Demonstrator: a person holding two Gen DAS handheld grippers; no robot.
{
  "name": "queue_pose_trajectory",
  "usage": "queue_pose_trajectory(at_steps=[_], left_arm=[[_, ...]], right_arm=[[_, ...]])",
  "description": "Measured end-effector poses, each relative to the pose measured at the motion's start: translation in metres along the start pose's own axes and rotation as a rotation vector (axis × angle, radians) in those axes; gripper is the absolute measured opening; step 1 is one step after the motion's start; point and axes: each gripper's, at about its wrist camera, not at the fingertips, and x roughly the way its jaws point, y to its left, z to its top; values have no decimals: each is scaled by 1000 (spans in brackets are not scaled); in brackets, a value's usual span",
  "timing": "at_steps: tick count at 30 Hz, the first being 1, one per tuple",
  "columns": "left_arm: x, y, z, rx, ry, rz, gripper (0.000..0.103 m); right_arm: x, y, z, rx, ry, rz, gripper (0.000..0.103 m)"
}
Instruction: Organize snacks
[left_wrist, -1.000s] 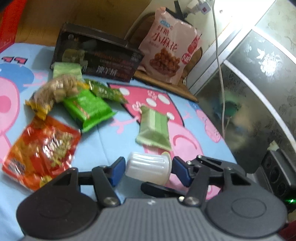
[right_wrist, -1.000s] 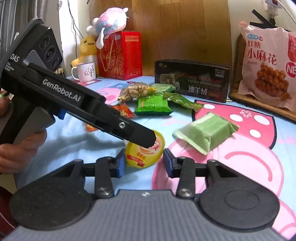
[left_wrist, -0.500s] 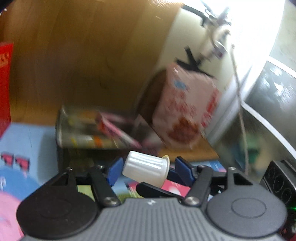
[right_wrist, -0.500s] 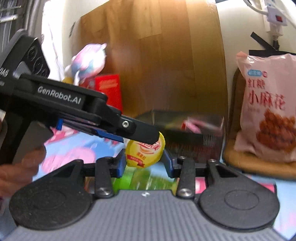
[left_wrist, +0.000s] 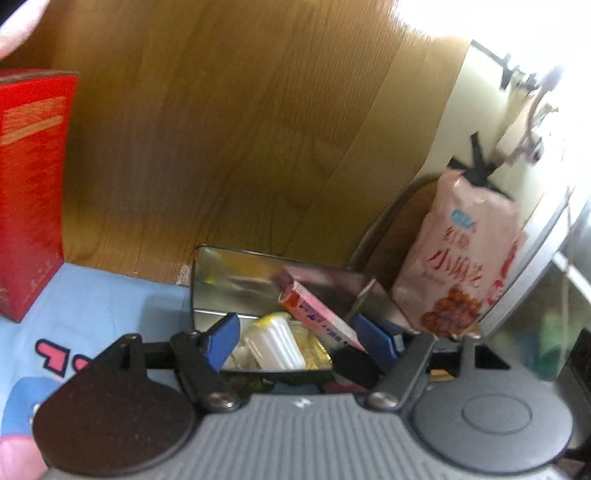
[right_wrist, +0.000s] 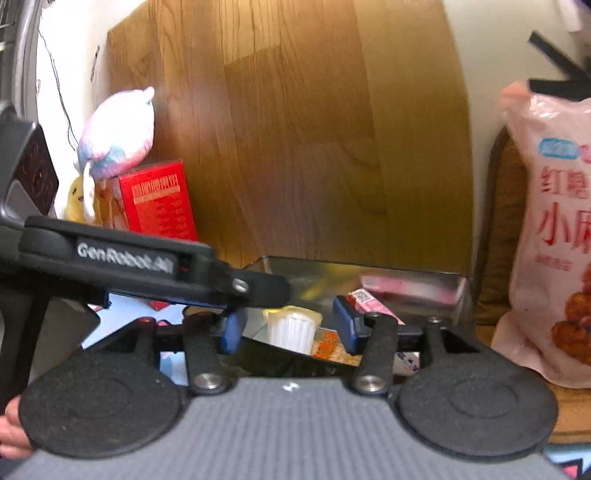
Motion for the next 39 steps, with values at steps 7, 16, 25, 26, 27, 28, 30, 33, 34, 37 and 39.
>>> queue_pose_trajectory(at_steps=[7, 16, 25, 26, 27, 28, 30, 33, 34, 37, 39], left_arm=[[-52, 29, -38, -76, 1, -4, 76], [-22, 65, -68, -301, 146, -16, 73], [-19, 25, -65, -200, 145, -98, 55], [-26, 18, -63, -185, 125, -117, 56], [-35, 11, -60, -169, 102, -142, 57], [-45, 3, -59, -149, 83, -167, 58], [-62, -15, -60, -108, 61, -206, 64], [-82, -38, -77, -43, 73, -223, 70], [-86, -44, -88, -27, 91, -216, 70], [-90, -53, -121, -17, 160, -213, 70], [-94, -53, -143, -13, 199, -208, 70]], right_arm=[[-22, 6, -30, 58, 125, 98, 54], [34, 9, -47, 283, 338, 97, 48], [-3, 27, -44, 205, 203, 59, 18], [-14, 30, -42, 185, 155, 52, 18], [-25, 33, -40, 167, 111, 43, 18], [-38, 38, -37, 146, 63, 31, 18], [-67, 47, -34, 99, -20, 11, 18], [-101, 56, -40, 62, -42, 8, 18], [-111, 57, -45, 70, -23, 16, 18], [-133, 61, -64, 104, 51, 37, 18], [-143, 64, -82, 131, 107, 52, 18]])
